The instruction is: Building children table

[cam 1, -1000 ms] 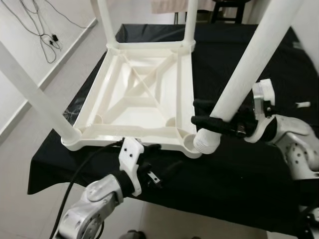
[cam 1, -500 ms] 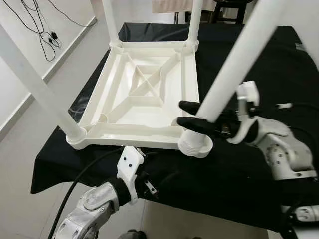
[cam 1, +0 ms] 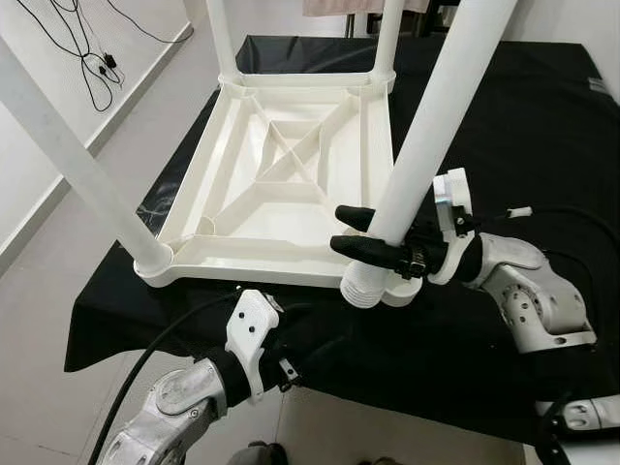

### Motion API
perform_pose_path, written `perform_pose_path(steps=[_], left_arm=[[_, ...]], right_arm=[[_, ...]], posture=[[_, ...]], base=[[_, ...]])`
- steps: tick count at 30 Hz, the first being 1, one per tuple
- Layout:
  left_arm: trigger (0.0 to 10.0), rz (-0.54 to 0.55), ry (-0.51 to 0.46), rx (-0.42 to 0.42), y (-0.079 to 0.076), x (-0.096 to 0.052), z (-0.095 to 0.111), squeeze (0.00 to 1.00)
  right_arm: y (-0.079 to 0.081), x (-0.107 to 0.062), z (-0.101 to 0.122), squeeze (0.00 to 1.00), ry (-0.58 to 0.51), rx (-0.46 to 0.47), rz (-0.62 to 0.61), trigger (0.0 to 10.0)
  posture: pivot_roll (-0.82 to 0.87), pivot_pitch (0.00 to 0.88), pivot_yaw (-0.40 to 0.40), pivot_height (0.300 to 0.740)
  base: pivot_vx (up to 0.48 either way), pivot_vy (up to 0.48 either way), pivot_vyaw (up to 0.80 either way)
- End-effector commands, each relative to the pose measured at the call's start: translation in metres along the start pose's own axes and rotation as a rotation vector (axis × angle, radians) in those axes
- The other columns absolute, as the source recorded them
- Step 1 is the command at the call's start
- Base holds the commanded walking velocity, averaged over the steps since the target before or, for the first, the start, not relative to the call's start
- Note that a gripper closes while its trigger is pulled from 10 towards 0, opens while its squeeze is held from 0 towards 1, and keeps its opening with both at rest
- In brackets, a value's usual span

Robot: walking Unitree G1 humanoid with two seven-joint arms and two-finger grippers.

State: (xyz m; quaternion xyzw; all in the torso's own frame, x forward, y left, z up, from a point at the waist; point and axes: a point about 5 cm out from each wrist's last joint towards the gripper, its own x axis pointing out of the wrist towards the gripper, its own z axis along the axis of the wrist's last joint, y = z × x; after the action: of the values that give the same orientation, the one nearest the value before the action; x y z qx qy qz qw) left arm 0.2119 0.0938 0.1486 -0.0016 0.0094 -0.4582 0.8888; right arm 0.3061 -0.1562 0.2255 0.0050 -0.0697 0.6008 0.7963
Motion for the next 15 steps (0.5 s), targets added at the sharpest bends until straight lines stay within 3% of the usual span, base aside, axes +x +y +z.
perform_pose_path(steps=[1,3,15], left_arm=[[0.0,-0.009,0.022,0.013,-0.002,-0.003,-0.003,0.0],[0.0,0.012,0.013,0.015,-0.001,-0.005,-0.002,0.0],[0.0,0.018,0.008,0.023,-0.002,-0.008,-0.001,0.0]], right_arm=[[0.0,-0.005,0.001,0.0,-0.02,-0.012,-0.01,10.0],[-0.002,-0.015,0.006,0.0,-0.046,-0.012,-0.039,10.0],[-0.005,-0.03,0.002,0.0,-0.019,-0.017,-0.096,10.0]], posture=[[0.09,0.212,0.021,0.74],[0.09,0.209,0.023,0.74],[0.09,0.21,0.032,0.74]], base=[[0.0,0.0,0.0],[0.0,0.0,0.0],[0.0,0.0,0.0]])
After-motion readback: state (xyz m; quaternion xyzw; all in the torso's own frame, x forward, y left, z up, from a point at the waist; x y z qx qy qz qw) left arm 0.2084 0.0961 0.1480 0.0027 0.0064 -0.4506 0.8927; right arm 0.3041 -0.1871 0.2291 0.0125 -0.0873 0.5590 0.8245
